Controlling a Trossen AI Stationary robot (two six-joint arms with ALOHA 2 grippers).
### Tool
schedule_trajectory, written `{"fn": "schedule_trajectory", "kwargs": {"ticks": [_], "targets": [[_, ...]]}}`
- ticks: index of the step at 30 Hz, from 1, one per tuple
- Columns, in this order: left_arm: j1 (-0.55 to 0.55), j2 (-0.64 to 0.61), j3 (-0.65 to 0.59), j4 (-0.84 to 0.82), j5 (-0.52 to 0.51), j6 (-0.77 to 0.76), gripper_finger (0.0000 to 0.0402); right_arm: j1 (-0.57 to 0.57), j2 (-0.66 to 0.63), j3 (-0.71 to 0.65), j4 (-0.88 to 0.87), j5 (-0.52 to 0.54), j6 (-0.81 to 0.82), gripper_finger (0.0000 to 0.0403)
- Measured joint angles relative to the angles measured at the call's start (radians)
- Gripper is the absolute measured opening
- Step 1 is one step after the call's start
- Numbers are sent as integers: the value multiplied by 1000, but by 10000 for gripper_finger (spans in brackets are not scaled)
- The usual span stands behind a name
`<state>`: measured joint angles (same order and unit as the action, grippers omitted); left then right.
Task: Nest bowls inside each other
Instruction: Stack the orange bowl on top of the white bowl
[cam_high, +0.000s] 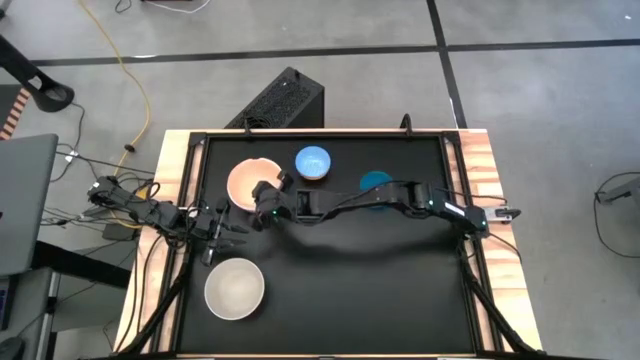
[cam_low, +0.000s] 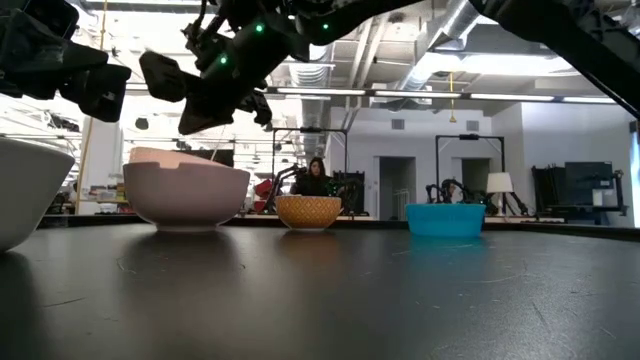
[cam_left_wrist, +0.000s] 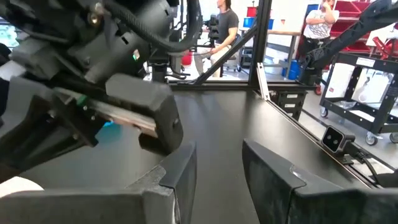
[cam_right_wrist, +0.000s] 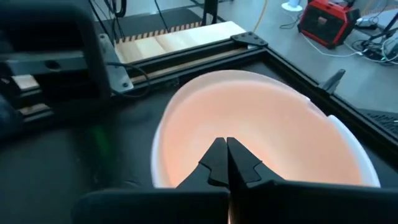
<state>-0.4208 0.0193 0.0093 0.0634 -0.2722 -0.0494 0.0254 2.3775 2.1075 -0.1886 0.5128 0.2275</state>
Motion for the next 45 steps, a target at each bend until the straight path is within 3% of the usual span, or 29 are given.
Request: {"fn": "schedule_trajectory", "kwargs": {"ticks": [17,25,29,35,45], "targets": [[0,2,0,0,0,0,118,4,85,1,58,-5,24,2],[0,2,0,0,0,0,118,-16,47,83,4,26,-123,2],[0,2,0,0,0,0,118,-108,27,165,-35,-105,-139,2],[0,2,0,0,0,0,118,-235,32,145,-40,-318,-67,2],[0,2,0,0,0,0,118,-277,30,14,77,-349,-59,2]]}}
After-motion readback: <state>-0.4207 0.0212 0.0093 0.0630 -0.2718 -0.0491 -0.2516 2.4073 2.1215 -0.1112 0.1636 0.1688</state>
